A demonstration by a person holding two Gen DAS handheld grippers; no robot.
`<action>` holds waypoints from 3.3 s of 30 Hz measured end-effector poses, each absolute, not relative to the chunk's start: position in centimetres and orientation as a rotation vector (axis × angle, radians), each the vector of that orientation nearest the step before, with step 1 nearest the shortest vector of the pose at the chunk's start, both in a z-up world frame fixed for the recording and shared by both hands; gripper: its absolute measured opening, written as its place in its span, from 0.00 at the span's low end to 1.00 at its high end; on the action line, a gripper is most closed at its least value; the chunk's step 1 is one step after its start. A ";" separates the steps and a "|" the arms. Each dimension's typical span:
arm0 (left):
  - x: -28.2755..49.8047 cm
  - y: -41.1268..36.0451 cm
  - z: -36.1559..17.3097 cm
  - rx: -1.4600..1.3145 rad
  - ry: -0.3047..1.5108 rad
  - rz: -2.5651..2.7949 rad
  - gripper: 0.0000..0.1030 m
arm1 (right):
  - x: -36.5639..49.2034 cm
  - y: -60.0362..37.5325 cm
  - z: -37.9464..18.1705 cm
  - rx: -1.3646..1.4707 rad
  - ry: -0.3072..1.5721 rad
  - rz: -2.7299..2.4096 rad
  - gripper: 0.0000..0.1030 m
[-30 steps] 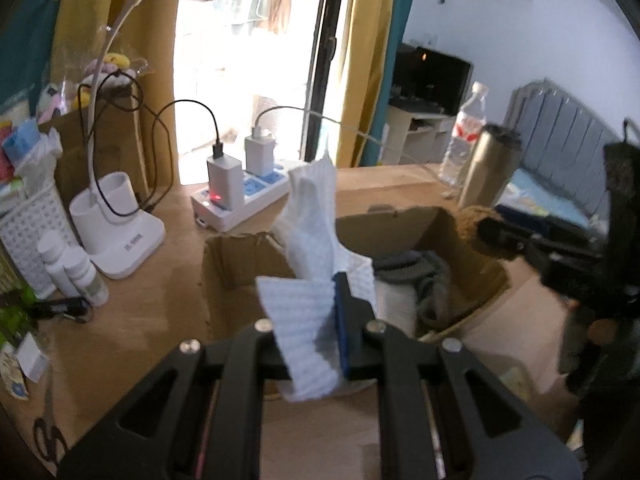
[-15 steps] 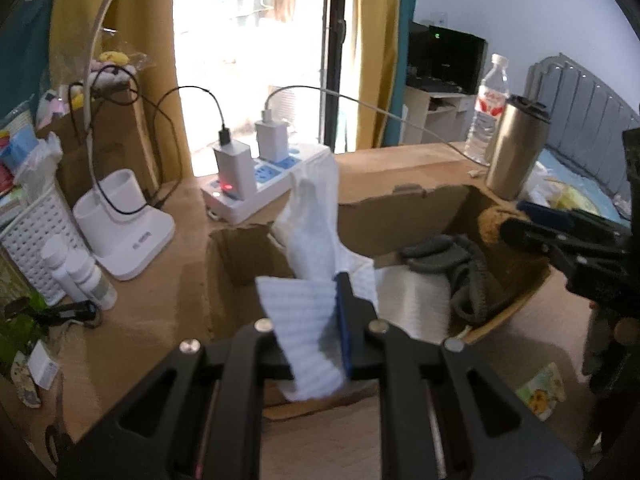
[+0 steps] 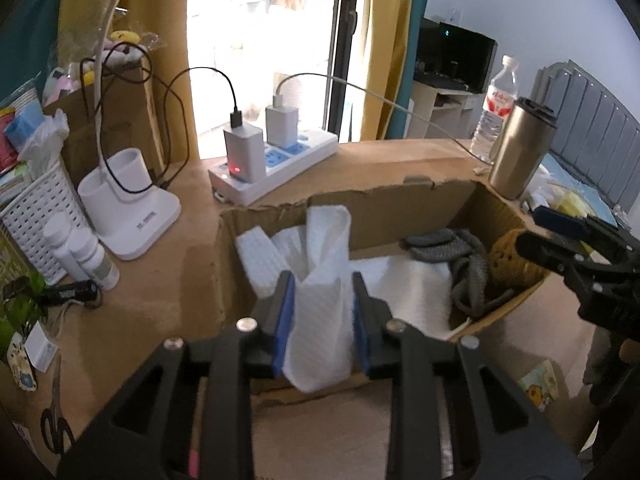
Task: Organize soft objects
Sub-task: 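Carry the plush and wipe into the box and open both tools, then move both tools back toward the remaining items on the desk, then grasp the bubble-wrapped cotton pads with the right tool while the left tool grasps the cotton swab bag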
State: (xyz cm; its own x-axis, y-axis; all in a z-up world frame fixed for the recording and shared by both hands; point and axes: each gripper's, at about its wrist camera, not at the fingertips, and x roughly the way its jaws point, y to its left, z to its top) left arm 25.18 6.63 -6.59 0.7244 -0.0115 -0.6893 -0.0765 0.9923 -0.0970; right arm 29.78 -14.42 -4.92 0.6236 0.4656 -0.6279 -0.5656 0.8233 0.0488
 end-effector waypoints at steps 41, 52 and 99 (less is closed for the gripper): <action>9.9 5.6 -2.4 -0.214 0.543 -0.089 0.72 | 16.5 -13.6 -2.0 -0.219 0.628 0.550 0.75; 6.4 4.9 -2.8 -0.188 0.546 -0.101 0.72 | 12.2 -14.1 -2.8 -0.196 0.640 0.552 0.75; 6.8 -1.4 -9.2 -0.097 0.817 -0.158 0.72 | 9.8 -19.1 -11.0 -0.127 0.850 0.558 0.66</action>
